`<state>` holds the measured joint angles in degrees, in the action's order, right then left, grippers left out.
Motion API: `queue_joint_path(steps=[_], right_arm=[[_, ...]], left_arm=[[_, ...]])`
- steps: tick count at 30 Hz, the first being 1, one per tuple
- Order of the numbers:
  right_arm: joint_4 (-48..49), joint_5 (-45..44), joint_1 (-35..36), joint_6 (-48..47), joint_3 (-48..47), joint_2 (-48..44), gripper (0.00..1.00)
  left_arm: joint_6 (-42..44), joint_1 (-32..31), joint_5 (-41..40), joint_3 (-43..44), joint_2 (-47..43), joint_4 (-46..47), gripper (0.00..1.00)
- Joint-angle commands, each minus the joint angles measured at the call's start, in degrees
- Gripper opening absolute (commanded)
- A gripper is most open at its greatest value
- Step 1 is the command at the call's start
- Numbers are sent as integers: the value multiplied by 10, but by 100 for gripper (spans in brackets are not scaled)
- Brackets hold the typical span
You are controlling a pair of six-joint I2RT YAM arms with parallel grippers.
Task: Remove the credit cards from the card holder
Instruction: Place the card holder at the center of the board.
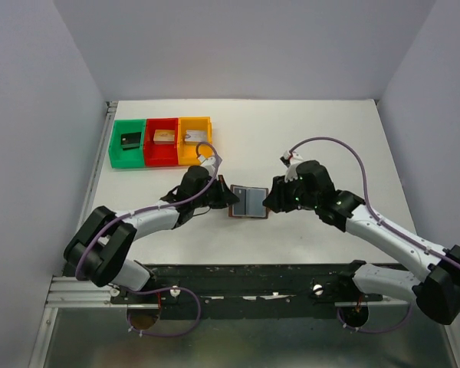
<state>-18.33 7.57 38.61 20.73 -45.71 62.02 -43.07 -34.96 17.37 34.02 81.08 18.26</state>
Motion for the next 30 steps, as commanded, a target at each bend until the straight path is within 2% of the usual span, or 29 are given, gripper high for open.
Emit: queue_joint_path(steps=[1, 4, 8, 12, 17, 22, 28, 30], right_arm=[[86, 38, -4, 30, 27, 56, 43], [114, 60, -6, 38, 22, 103, 39], [144, 77, -13, 50, 10, 164, 39], [171, 106, -44, 69, 2, 221, 37], [212, 149, -78, 91, -1, 276, 35], [219, 159, -88, 93, -1, 293, 35], [219, 162, -91, 92, -1, 304, 35], [221, 162, -91, 92, 2, 307, 35]], left_arm=[[-17, 3, 24, 33, 41, 70, 0], [-28, 7, 39, 35, 65, 87, 0], [-34, 16, 52, 35, 91, 101, 0], [-29, 26, 65, 45, 113, 98, 0], [-13, 35, 83, 69, 142, 66, 0], [9, 40, 74, 84, 148, 20, 0], [25, 47, 60, 96, 150, -27, 25], [34, 46, 52, 108, 152, -60, 38]])
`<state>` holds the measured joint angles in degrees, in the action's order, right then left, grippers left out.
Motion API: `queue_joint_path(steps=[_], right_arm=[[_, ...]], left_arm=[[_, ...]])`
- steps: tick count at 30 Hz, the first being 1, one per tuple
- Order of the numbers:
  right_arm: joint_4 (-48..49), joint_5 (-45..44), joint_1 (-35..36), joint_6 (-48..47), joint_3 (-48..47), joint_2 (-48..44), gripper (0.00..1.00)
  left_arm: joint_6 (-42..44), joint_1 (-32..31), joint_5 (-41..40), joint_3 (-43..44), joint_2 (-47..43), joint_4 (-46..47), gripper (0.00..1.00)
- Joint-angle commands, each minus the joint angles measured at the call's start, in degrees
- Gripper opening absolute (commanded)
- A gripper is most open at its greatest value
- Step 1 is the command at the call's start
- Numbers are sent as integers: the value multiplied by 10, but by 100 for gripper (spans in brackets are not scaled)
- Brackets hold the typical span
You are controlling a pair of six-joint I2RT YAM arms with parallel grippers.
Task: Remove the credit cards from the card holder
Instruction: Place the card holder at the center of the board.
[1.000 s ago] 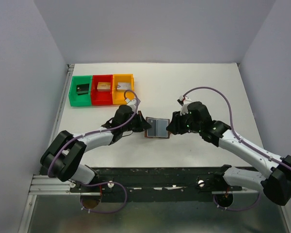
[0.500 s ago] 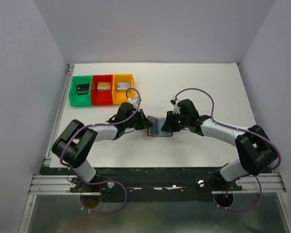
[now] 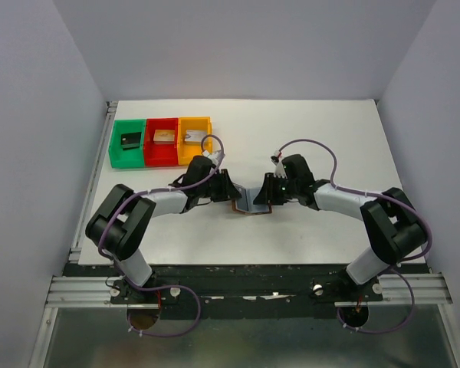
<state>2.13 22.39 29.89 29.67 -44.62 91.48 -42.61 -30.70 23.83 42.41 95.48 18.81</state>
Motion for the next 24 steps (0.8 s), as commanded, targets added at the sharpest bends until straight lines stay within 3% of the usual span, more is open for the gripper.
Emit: queue_joint_path(steps=[1, 5, 10, 18, 24], right_arm=[[16, 14, -3, 4, -9, 13, 35], [16, 13, -4, 2, -9, 16, 35], [7, 13, -4, -3, -17, 19, 35], [-1, 5, -4, -4, -19, 21, 35], [-2, 3, -4, -7, -21, 22, 35]], left_arm=[[34, 5, -16, 29, 8, -80, 43], [41, 5, -40, 36, 4, -108, 57], [52, 8, -67, 52, -2, -158, 64], [69, 20, -155, 59, -53, -262, 66], [34, 20, -165, 28, -116, -233, 63]])
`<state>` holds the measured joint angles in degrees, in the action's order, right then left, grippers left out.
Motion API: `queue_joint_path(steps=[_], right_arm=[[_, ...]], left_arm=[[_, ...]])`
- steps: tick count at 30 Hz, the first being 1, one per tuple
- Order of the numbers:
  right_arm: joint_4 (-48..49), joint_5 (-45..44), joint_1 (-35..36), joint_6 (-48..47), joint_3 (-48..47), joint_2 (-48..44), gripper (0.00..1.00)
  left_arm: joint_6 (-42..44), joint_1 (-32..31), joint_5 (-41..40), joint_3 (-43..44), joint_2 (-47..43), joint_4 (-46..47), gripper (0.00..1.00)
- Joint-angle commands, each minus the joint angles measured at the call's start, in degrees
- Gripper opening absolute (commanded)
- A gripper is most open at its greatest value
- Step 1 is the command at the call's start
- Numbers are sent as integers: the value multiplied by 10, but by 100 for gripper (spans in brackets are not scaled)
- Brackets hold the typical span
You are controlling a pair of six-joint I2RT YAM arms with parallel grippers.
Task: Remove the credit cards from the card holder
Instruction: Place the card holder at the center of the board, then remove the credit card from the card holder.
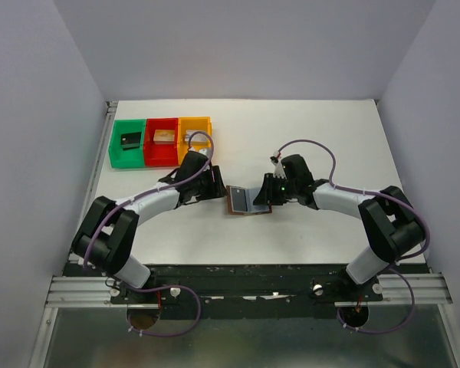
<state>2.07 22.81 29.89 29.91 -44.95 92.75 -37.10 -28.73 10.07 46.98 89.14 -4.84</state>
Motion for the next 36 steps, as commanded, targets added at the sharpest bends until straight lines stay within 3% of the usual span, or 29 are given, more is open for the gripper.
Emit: queue_joint_path(steps=[1, 7, 14, 27, 36], right_arm=[[-3, -2, -4, -10, -19, 11, 35], [-3, -6, -4, -5, -16, 13, 35], [-18, -10, -4, 0, -14, 10, 36], [-74, -136, -14, 26, -10, -28, 36], [-84, -153, -40, 30, 4, -42, 35]], left_arm=[[-30, -2, -20, -24, -62, 20, 63], [-84, -37, 60, -56, -66, 178, 56], [-101, -77, 64, -54, 5, 241, 45], [-111, -74, 17, -73, 65, 195, 34], [-103, -71, 3, -70, 73, 171, 34]])
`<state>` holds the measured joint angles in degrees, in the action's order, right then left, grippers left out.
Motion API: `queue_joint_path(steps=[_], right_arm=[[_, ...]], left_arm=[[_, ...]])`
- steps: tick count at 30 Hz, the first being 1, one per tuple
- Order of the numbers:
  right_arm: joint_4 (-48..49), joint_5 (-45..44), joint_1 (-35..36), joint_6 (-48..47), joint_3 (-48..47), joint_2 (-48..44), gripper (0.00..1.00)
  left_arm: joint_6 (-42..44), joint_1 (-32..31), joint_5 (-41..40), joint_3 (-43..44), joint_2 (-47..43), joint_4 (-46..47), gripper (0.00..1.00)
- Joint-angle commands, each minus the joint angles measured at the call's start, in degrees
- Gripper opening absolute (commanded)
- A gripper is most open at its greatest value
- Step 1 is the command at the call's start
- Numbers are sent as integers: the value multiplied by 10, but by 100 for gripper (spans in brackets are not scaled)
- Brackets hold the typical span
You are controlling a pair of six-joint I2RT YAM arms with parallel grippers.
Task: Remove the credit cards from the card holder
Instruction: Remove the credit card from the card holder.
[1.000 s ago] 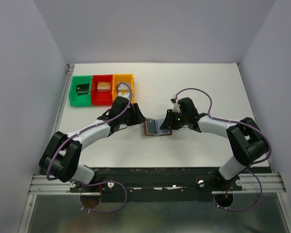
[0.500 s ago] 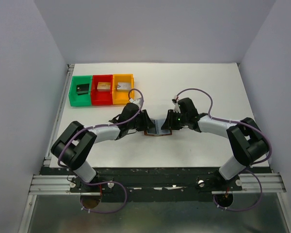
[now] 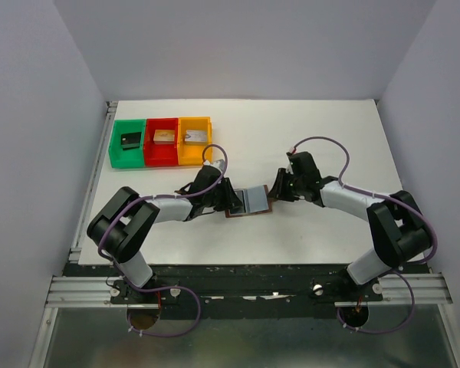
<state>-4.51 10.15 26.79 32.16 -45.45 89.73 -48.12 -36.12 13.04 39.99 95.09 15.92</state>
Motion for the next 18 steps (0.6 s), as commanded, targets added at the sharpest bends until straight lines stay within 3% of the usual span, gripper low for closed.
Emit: queue_joint_path(steps=[1, 14, 18], right_arm=[[-16, -26, -12, 10, 12, -12, 35], [68, 31, -85, 56, 90, 1, 33], [70, 30, -88, 57, 103, -33, 33]], left_arm=[[8, 3, -28, 0, 14, -38, 34], [26, 3, -32, 10, 19, -56, 34], [31, 3, -28, 13, 17, -58, 37]])
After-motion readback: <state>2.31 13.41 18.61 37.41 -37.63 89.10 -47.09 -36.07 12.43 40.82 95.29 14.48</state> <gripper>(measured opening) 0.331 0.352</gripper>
